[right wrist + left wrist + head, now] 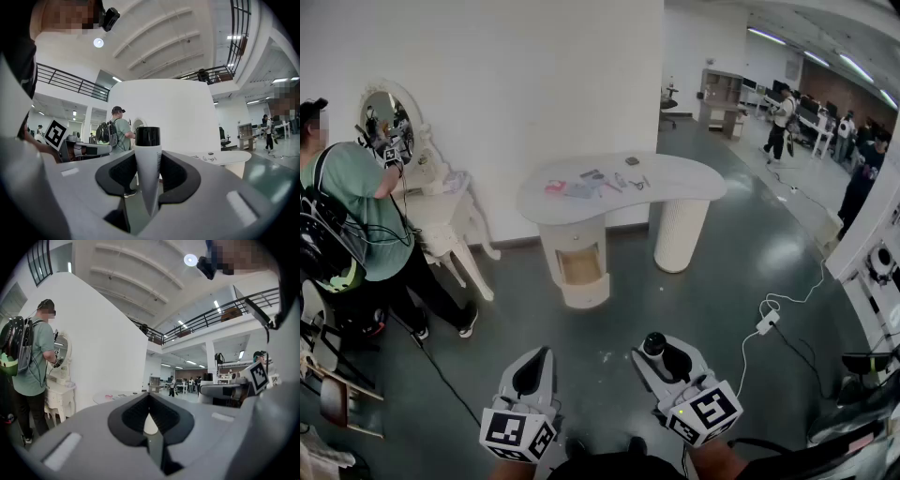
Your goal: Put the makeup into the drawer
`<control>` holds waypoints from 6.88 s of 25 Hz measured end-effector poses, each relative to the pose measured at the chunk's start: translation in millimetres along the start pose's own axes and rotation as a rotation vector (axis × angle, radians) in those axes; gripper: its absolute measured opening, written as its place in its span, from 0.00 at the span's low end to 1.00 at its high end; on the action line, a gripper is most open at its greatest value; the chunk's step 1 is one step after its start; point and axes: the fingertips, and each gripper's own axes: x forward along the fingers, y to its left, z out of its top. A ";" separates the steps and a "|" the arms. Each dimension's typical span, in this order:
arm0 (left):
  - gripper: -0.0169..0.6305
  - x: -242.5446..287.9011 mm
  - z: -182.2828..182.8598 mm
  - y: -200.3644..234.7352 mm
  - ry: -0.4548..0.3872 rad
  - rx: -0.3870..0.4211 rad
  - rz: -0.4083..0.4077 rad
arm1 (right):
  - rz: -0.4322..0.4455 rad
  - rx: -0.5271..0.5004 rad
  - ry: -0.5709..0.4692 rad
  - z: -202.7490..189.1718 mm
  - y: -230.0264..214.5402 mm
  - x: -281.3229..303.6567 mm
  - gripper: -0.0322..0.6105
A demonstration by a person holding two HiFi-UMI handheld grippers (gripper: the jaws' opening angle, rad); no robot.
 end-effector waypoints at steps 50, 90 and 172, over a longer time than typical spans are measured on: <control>0.02 62.0 10.1 93.8 -0.026 -0.022 -0.045 | -0.014 0.026 -0.005 9.3 -12.9 121.2 0.28; 0.03 283.2 29.6 125.4 0.011 0.019 0.061 | 0.171 0.041 -0.019 27.1 -195.7 261.8 0.28; 0.03 461.3 -309.2 328.4 0.229 -0.135 0.342 | 0.691 -0.332 0.655 -429.0 -260.2 580.4 0.27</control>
